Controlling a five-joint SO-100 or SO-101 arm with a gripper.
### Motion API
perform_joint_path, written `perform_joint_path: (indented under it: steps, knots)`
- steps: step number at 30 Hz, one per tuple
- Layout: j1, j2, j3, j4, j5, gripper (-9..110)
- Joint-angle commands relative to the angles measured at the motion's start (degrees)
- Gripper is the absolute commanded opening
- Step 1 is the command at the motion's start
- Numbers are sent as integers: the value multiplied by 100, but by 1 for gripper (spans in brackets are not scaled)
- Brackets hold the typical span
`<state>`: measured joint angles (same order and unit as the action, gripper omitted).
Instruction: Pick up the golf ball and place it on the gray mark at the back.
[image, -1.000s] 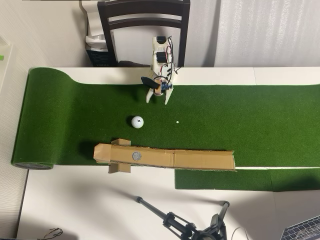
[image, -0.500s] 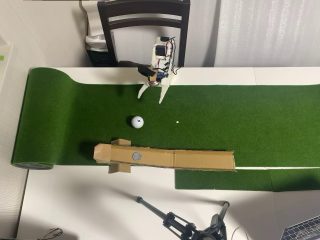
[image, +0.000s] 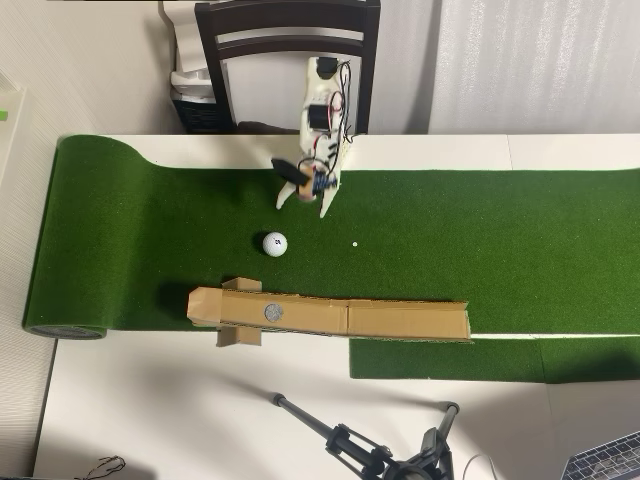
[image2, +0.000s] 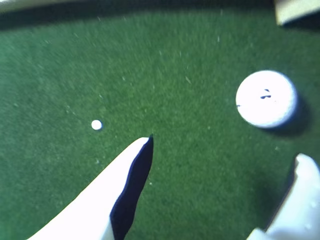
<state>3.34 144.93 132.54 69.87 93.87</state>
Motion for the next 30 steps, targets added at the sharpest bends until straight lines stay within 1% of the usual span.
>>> perform_joint_path:
  steps: [1, 5, 11, 15, 18, 23, 30]
  knots:
    - [-26, -1125, -1063, 176, -35, 44]
    - [35, -1775, -1802, 562, -35, 44]
    - [62, -2118, -2628, 1213, -53, 45]
    - [70, -2118, -2927, 1318, -290, 45]
    - [281, -2197, -3217, 1318, -642, 45]
    - [738, -2250, -3155, 1230, -1020, 45]
    - [923, -2962, -3041, 1213, -1028, 45]
